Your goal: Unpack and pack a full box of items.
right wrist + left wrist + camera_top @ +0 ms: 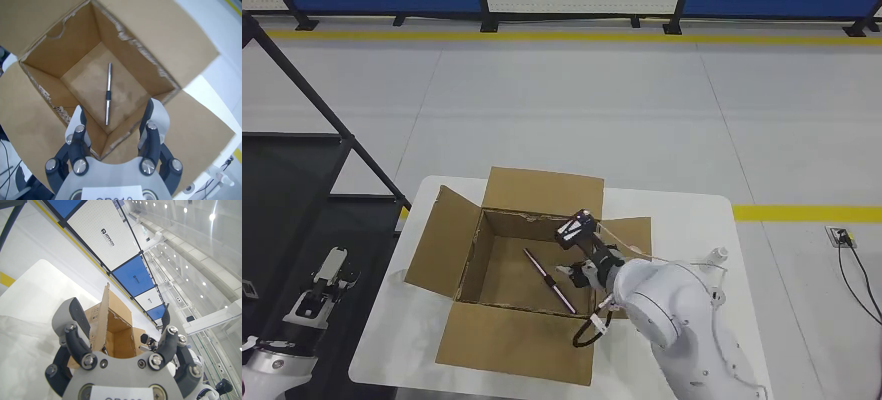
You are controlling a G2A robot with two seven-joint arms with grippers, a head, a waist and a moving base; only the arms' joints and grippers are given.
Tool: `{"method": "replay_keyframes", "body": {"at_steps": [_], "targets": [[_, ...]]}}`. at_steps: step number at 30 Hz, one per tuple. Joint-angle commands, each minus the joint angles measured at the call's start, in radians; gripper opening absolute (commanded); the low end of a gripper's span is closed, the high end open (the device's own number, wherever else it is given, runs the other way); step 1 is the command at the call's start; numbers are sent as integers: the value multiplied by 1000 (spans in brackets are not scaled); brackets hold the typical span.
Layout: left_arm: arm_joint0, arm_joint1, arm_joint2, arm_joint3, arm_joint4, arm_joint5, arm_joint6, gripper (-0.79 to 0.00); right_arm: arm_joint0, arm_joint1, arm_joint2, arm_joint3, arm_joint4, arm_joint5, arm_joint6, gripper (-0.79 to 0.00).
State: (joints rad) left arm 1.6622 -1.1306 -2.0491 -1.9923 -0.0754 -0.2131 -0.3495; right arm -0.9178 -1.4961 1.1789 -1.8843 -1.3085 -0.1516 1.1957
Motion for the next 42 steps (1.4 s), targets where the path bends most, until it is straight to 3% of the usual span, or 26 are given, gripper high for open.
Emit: {"method": "replay_keyframes", "body": {"at_steps": [1, 5, 10, 13, 20, 27, 42], "targets": [[0, 0, 0, 0, 0, 0, 0, 0, -48, 12, 113, -82, 13, 13, -10, 0], [0, 0, 0, 0, 0, 0, 0, 0, -99, 31, 317, -137, 80, 26, 4, 0], [0, 0, 0, 0, 0, 0, 0, 0, -127, 53, 506, -95, 161, 8, 24, 0], [0, 0, 0, 0, 0, 0, 0, 0, -135, 65, 581, -37, 90, 64, 7, 0], [0, 0, 0, 0, 0, 0, 0, 0, -115, 81, 585, 113, -25, 122, 42, 0], [0, 0, 0, 0, 0, 0, 0, 0, -97, 98, 604, 235, -9, 71, 95, 0], [0, 0, 0, 0, 0, 0, 0, 0, -44, 121, 548, 412, -45, 69, 142, 0]]}}
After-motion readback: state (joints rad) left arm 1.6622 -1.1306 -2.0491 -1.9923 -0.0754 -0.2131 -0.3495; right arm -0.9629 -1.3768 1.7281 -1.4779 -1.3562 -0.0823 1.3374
